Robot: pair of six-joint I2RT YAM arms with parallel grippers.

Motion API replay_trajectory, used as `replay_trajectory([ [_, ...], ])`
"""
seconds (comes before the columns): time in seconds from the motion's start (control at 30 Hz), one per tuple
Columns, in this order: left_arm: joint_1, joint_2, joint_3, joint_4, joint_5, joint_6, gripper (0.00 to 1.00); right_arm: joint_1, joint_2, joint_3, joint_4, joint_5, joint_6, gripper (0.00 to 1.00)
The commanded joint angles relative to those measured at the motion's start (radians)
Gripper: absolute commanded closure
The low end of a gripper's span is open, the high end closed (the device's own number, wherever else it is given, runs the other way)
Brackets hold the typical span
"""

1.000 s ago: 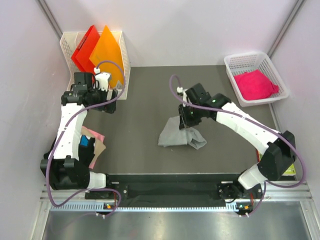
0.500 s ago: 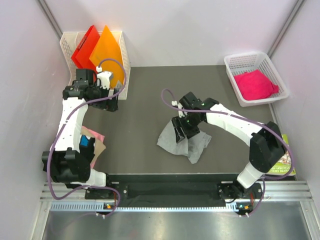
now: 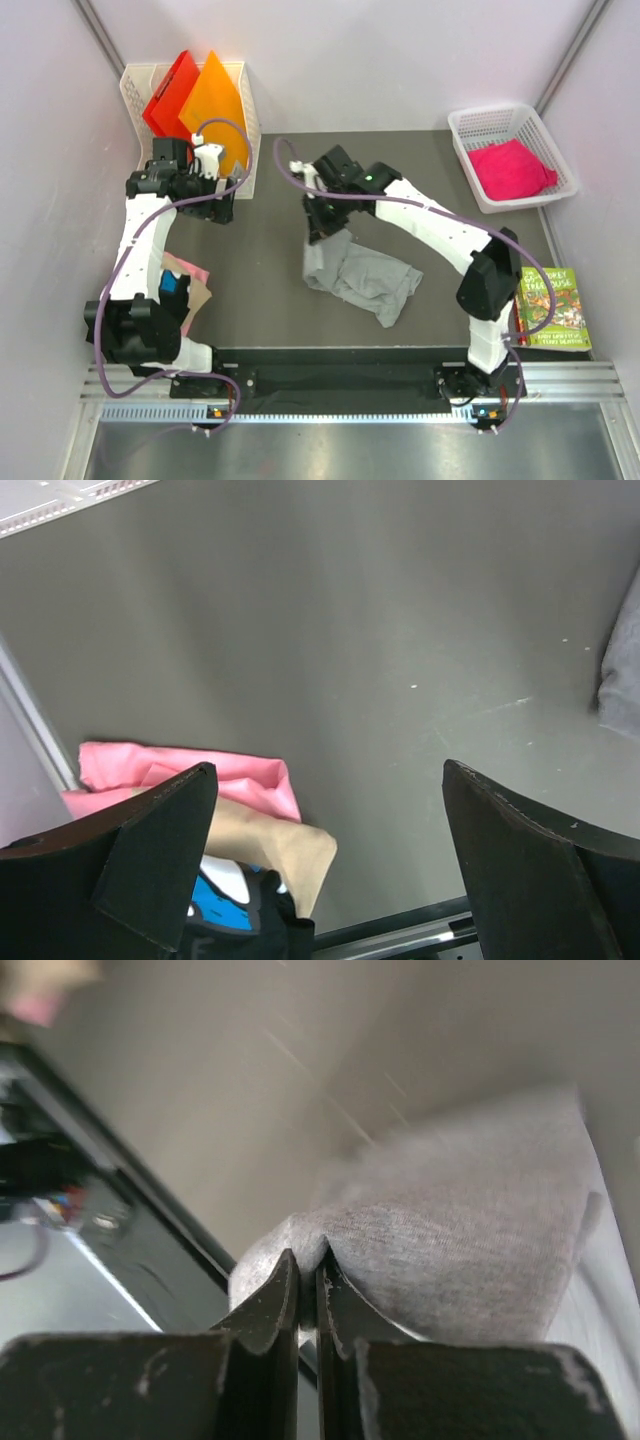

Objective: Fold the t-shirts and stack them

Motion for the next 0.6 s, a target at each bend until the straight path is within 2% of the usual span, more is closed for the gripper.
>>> replay_trajectory([
  [0.0,0.002,-0.002,0.031,0.023,-0.043,0.025,0.01,0.105,0.088,0.203,0.002,-0.141,-0.048,0.93],
  [0.03,0.002,-0.002,0.033,0.023,-0.047,0.028,0.01,0.112,0.115,0.223,-0.002,-0.159,-0.052,0.82],
  [0.07,0.002,-0.003,0.037,0.020,-0.046,0.029,0.01,0.119,0.162,0.245,-0.007,-0.184,-0.053,0.56],
  [0.13,0.002,-0.002,0.045,0.016,-0.047,0.040,0.01,0.135,0.196,0.237,-0.005,-0.222,-0.055,0.41],
  [0.17,0.000,0.000,0.056,0.014,-0.052,0.043,0.01,0.138,0.213,0.215,-0.004,-0.224,-0.059,0.29],
  [0.27,0.002,0.006,0.088,-0.001,-0.052,0.052,0.01,0.139,0.199,0.159,-0.007,-0.163,-0.067,0.27],
  [0.33,0.002,0.012,0.109,-0.012,-0.044,0.058,0.01,0.132,0.167,0.121,-0.013,-0.063,-0.071,0.24],
  [0.43,0.000,0.027,0.156,-0.035,-0.011,0.066,0.01,0.080,0.051,-0.021,0.013,-0.002,-0.067,0.27],
  [0.57,-0.016,0.056,0.240,-0.105,0.129,0.086,0.01,-0.041,-0.202,-0.326,0.074,0.044,-0.010,0.34],
])
